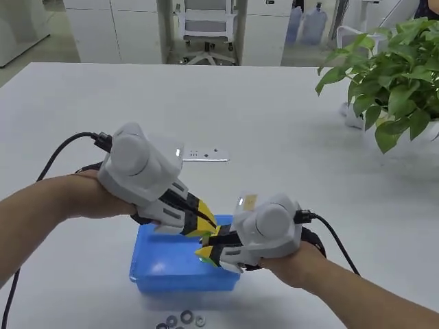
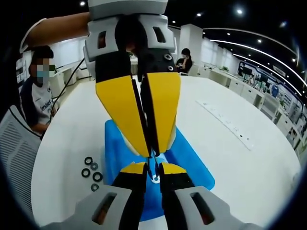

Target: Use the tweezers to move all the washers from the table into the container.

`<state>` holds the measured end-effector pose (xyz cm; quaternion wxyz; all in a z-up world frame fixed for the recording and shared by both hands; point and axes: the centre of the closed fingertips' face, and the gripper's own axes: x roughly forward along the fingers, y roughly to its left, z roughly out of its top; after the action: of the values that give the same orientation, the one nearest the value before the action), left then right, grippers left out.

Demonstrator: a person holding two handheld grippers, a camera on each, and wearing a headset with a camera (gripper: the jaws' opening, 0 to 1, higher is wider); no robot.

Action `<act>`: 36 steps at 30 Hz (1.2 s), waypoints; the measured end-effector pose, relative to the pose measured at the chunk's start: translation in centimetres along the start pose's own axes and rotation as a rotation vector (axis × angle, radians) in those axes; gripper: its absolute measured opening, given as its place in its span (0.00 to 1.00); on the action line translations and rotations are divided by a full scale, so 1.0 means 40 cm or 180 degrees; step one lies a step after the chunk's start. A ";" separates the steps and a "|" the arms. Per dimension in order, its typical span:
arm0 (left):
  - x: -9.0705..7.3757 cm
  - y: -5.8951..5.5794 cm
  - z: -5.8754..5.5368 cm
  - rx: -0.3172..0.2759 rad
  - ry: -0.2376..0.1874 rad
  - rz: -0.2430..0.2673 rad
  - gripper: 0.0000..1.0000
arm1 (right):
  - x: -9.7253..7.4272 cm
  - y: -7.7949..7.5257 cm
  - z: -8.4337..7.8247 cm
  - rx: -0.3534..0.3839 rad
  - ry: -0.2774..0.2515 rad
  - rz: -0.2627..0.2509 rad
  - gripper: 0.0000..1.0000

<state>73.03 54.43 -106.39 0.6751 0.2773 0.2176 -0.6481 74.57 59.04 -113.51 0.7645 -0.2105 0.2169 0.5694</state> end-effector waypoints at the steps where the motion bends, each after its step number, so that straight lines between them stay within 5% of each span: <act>1: -0.001 0.000 0.002 0.0000 -0.0002 0.0001 0.05 | -0.001 0.000 0.001 -0.0007 0.0000 0.0000 0.12; 20: -0.046 -0.017 0.051 0.0020 -0.0048 0.0038 0.05 | -0.046 0.017 0.051 -0.0067 -0.0065 -0.0064 0.12; 36: -0.093 -0.060 0.080 0.0040 -0.0034 0.0073 0.05 | -0.085 0.060 0.092 -0.0171 -0.0119 -0.0093 0.12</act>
<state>70.20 55.12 -101.77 0.6819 0.2805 0.2067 -0.6431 71.72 59.10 -108.75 0.7707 -0.2234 0.1841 0.5677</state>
